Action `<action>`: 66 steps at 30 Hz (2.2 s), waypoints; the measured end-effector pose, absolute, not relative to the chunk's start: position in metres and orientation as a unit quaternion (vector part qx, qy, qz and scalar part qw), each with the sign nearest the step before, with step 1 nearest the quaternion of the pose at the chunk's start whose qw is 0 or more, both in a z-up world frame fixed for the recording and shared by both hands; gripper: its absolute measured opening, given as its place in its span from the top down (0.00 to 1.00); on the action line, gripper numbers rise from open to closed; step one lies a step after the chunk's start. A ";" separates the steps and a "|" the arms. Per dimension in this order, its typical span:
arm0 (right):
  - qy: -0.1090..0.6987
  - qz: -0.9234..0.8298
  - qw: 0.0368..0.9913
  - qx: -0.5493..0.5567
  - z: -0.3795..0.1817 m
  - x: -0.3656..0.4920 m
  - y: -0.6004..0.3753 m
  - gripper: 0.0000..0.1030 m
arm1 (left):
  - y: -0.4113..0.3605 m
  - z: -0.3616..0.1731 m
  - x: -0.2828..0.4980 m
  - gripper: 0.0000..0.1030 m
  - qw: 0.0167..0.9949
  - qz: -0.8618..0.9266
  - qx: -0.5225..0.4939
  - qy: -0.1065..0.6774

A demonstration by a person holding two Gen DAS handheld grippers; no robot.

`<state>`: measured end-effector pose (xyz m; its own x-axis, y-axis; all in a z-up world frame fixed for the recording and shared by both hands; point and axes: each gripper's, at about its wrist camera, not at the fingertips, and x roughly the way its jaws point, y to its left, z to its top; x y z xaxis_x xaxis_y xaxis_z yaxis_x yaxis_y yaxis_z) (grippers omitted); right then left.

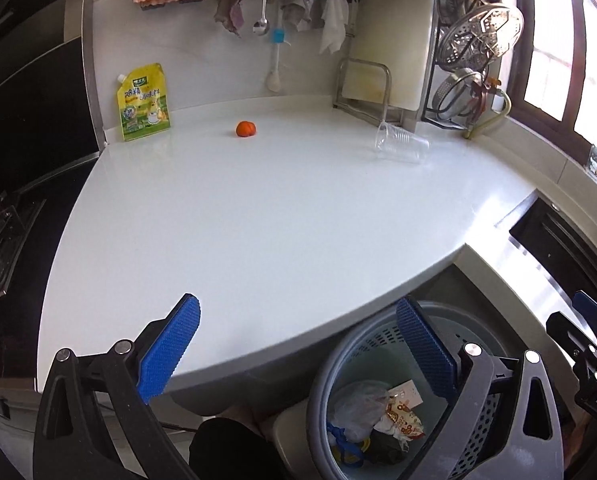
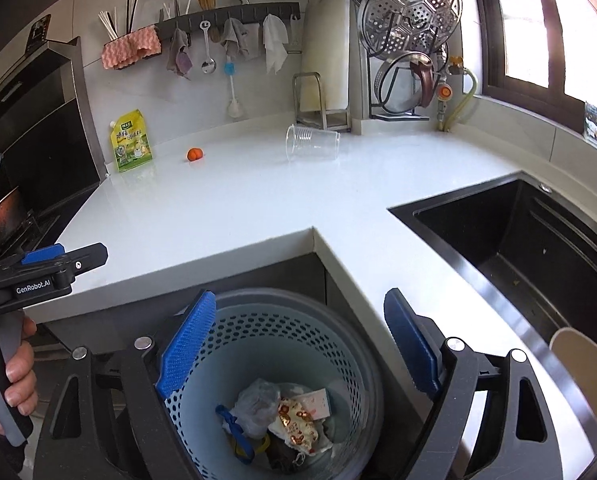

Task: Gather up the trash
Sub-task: 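Move both open tools up from the bin toward the clear cup and orange, then close the right tool around the clear plastic cup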

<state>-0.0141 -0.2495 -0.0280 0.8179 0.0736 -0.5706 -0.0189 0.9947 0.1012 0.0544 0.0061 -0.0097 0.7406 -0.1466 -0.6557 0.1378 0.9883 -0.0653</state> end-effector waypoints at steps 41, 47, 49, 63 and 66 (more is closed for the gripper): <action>0.425 0.236 0.833 -0.263 -0.034 0.375 -0.260 0.19 | -0.021 -0.028 0.296 0.06 0.913 -0.067 -0.020 0.402; 0.451 0.243 0.815 -0.270 -0.049 0.400 -0.246 0.19 | -0.016 -0.026 0.309 0.06 0.913 -0.065 -0.027 0.402; 0.464 0.234 0.812 -0.265 -0.057 0.408 -0.242 0.19 | -0.016 -0.024 0.313 0.06 0.915 -0.063 -0.025 0.398; 0.460 0.207 0.860 -0.072 -0.044 0.423 -0.256 0.47 | 0.018 -0.023 0.356 0.06 0.918 -0.017 -0.041 0.393; 0.443 0.190 0.876 -0.021 -0.035 0.424 -0.254 0.47 | 0.028 -0.023 0.367 0.06 0.921 -0.001 -0.048 0.387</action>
